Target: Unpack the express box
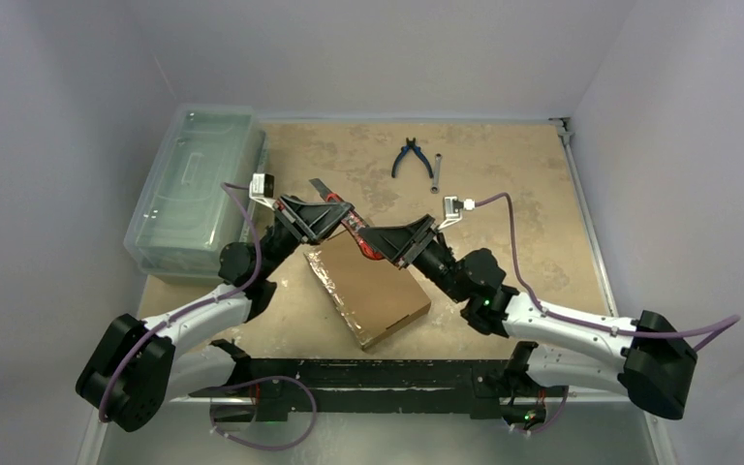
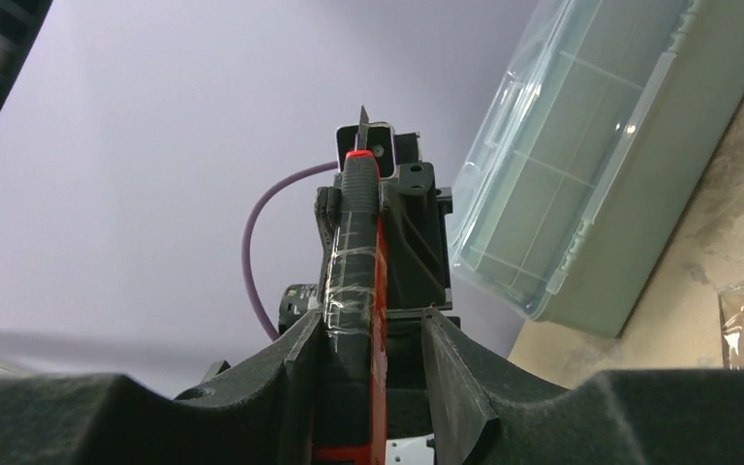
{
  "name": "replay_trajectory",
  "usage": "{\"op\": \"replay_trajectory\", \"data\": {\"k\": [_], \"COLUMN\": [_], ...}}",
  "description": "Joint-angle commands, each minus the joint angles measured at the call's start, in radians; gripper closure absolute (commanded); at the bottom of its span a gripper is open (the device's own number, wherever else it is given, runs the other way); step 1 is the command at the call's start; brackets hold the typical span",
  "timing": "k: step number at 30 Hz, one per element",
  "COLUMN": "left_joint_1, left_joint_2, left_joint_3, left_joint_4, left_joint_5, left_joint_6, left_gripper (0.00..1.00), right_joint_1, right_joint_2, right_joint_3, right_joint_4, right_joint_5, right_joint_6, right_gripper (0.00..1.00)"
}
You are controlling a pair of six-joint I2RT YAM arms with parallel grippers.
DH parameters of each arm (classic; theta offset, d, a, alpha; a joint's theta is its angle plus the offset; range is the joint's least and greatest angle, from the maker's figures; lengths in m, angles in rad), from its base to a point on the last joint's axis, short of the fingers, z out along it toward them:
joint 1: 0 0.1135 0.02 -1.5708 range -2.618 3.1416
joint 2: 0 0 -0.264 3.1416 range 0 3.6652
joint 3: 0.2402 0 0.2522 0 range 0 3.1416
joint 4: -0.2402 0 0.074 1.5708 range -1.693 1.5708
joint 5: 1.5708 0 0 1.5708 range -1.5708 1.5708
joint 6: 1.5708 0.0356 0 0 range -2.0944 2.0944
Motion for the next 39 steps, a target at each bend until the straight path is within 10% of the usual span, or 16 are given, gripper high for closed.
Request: {"op": "replay_trajectory", "data": {"k": [1,26,28,31,34,39], "left_joint_1": [-0.003,-0.009,-0.009,-0.008,-0.007,0.002], "left_joint_2": [-0.009,-0.013,0.000,0.020,0.023,-0.065], "left_joint_3": [0.018,-0.015,-0.018,-0.019,-0.021,0.022], "left_joint_4": [0.104,0.077,0.087,0.113,0.075,-0.425], "left_joint_5": [-0.020,-0.056,-0.059,-0.052,-0.035,0.009], "left_joint_6": [-0.028,0.032,0.032,0.031,0.047,0.212], "left_gripper": [1.00,1.00,1.00,1.00,0.99,0.40], "right_joint_1": [0.001,0.002,0.002,0.002,0.002,-0.027], "right_joint_2": [0.020,0.123,0.126,0.122,0.100,-0.043], "right_joint_3": [0.048,0.044,0.031,0.015,0.011,0.003], "right_joint_4": [0.098,0.215,0.237,0.247,0.214,-0.135], "right_joint_5": [0.021,-0.073,-0.070,-0.047,-0.056,0.118], "right_joint_6": [0.008,0.029,0.031,0.031,0.011,-0.122], "right_gripper": [0.56,0.57,0.62,1.00,1.00,1.00]}}
